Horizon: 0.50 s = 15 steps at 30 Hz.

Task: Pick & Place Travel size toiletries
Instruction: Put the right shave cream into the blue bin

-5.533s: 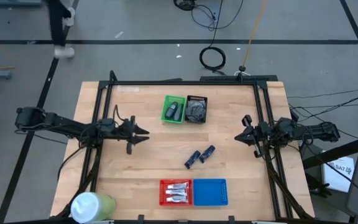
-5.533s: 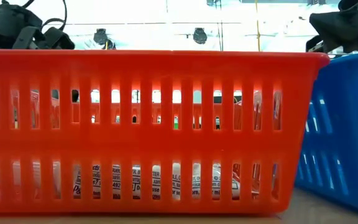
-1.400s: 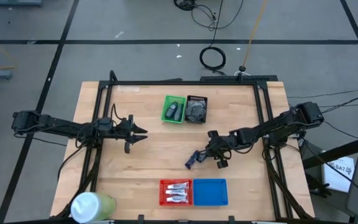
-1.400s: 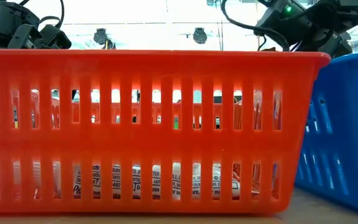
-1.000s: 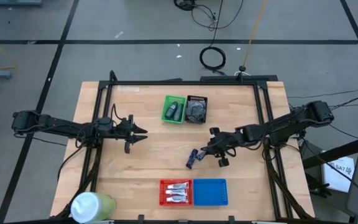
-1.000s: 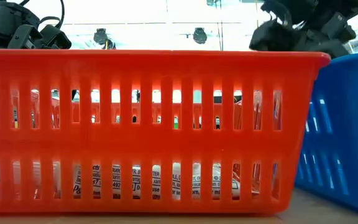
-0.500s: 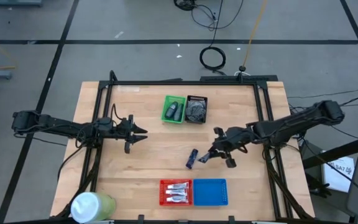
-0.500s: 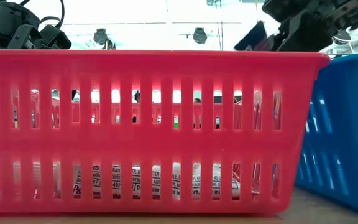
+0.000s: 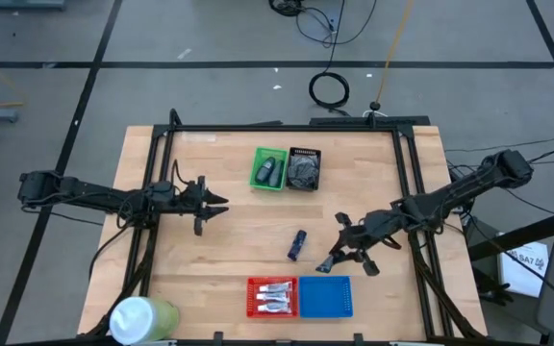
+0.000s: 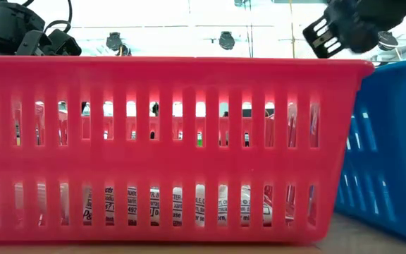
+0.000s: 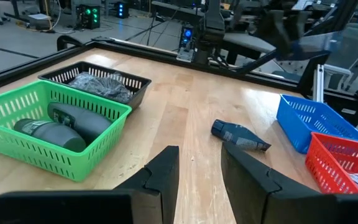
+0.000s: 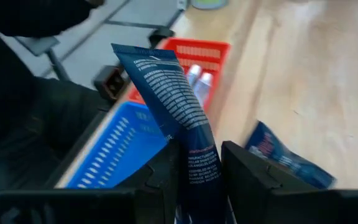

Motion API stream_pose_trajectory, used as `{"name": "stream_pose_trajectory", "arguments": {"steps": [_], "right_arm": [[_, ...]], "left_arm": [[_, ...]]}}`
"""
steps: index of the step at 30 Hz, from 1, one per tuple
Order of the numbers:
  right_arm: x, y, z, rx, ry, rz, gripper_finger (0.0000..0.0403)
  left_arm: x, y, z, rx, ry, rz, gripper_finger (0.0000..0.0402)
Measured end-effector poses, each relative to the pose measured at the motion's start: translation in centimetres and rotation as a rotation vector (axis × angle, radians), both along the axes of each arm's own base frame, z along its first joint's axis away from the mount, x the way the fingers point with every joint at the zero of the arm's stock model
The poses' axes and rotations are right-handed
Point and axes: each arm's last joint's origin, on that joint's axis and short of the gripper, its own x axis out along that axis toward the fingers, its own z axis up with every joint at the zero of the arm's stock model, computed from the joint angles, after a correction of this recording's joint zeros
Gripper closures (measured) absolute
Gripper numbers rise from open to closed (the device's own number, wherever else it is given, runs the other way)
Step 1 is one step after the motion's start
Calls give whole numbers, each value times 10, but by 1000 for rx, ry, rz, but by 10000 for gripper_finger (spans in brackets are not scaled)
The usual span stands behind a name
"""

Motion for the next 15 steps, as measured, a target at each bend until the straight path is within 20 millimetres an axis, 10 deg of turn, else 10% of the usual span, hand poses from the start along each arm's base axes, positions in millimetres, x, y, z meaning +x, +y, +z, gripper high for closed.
{"name": "stream_pose_trajectory", "arguments": {"steps": [15], "right_arm": [[-9,52,13,13,-120,-9,303]], "left_arm": [[0,0,0,-3,0,3,286]]}}
